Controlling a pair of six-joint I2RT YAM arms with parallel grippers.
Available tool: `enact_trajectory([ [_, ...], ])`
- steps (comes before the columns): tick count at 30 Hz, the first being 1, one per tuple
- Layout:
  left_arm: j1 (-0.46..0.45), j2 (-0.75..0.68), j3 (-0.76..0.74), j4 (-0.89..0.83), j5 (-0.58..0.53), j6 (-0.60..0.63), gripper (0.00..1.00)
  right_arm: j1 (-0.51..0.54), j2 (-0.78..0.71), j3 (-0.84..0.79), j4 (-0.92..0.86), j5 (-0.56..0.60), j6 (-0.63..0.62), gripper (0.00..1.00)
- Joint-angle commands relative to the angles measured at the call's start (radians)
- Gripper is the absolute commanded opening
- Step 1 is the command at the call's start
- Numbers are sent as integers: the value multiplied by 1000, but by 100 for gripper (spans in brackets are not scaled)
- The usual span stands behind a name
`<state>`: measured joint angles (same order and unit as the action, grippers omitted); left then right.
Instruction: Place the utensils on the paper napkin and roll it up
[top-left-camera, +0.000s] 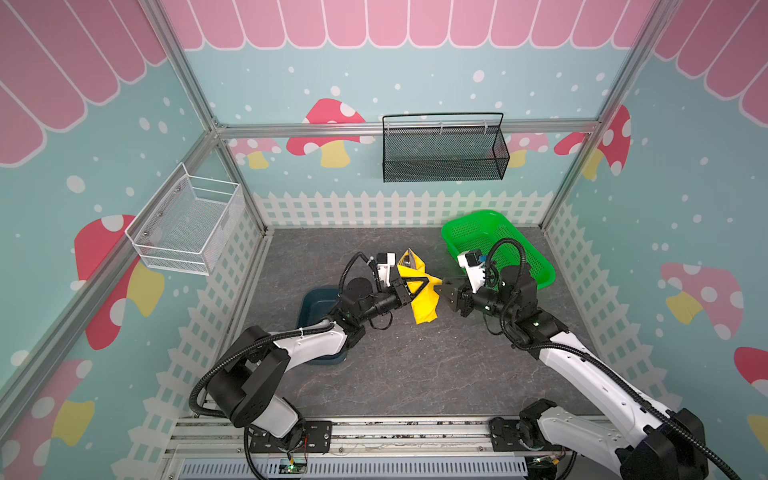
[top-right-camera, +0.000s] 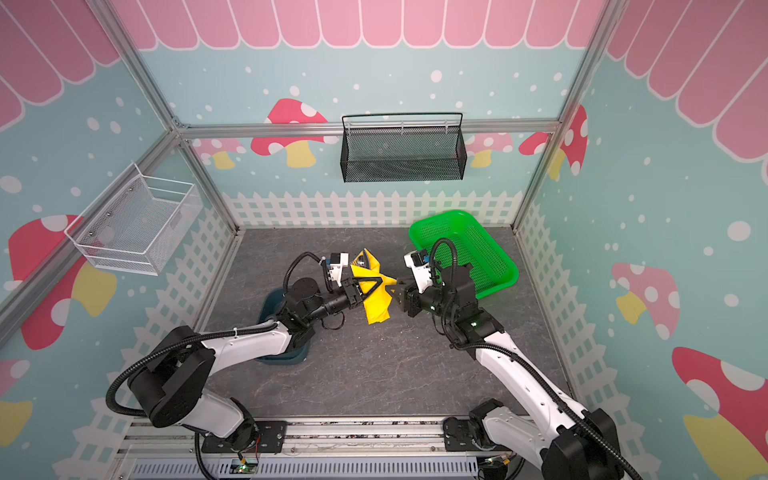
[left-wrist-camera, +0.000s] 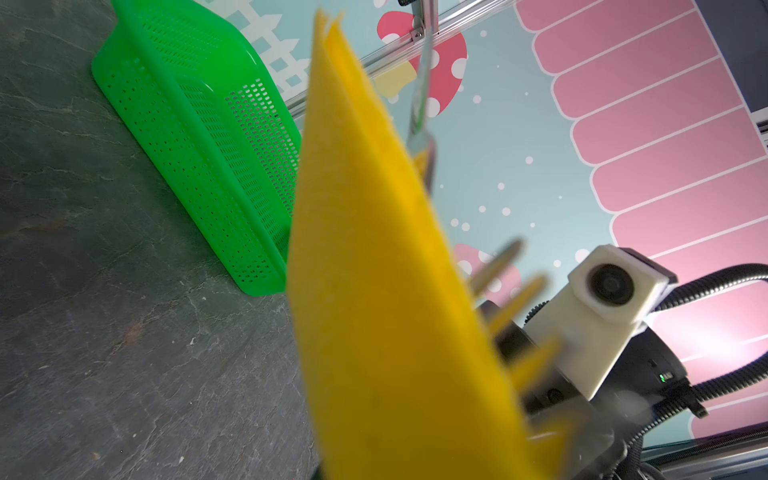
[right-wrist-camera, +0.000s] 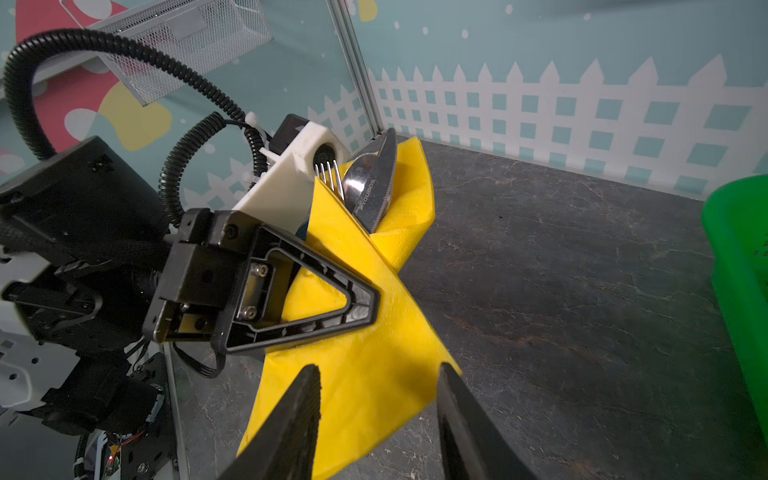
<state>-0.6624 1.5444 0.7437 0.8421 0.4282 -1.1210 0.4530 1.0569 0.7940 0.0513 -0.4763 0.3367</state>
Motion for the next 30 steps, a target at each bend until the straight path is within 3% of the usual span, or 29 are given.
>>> enact_trajectory([
  [1,2,-41,34,9,-25,18,7,3,-27,-2,28,-60,-47,48],
  [9,1,-53,45,-20,-41,29,7,14,-48,11,24,-149,-70,49],
  [22,1,-66,37,-8,-40,25,7,109,56,107,-116,22,-150,48],
  [30,1,-63,45,-9,-30,25,7,122,89,117,-128,-3,-159,48],
])
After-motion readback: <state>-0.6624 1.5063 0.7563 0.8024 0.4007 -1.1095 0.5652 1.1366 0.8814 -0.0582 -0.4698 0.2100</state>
